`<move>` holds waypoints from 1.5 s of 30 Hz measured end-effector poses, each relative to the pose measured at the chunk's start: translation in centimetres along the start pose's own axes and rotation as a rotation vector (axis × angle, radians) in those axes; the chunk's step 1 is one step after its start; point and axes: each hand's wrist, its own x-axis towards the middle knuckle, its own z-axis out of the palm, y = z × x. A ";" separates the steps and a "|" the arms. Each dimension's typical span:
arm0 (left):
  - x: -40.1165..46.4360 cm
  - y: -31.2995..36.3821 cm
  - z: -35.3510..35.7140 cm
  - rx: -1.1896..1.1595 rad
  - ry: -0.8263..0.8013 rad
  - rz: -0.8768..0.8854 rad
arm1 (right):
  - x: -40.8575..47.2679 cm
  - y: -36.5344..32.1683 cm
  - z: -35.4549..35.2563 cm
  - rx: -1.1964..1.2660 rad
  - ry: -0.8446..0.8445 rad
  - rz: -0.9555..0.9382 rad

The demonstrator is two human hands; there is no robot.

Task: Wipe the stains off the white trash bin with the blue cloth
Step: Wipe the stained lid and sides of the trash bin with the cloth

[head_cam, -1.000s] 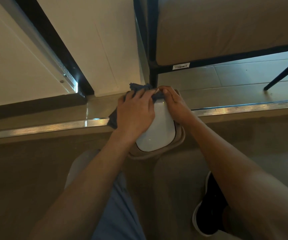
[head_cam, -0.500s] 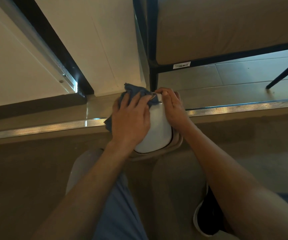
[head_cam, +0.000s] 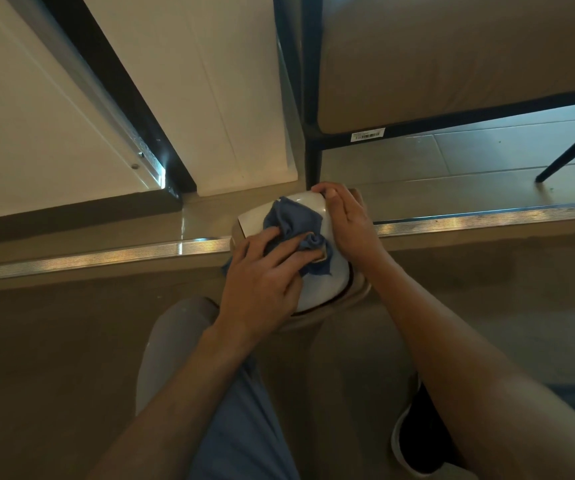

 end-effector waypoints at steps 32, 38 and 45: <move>5.6 -4.4 -2.5 -0.924 0.179 -0.545 | -7.1 -3.1 3.2 -0.467 0.211 -0.108; 5.5 -5.7 -0.6 -0.820 0.077 -0.509 | -6.4 -0.8 1.1 -0.297 0.231 -0.213; 4.7 -5.3 2.2 -0.523 0.105 -0.472 | -4.9 -0.4 -1.1 -0.090 0.124 -0.140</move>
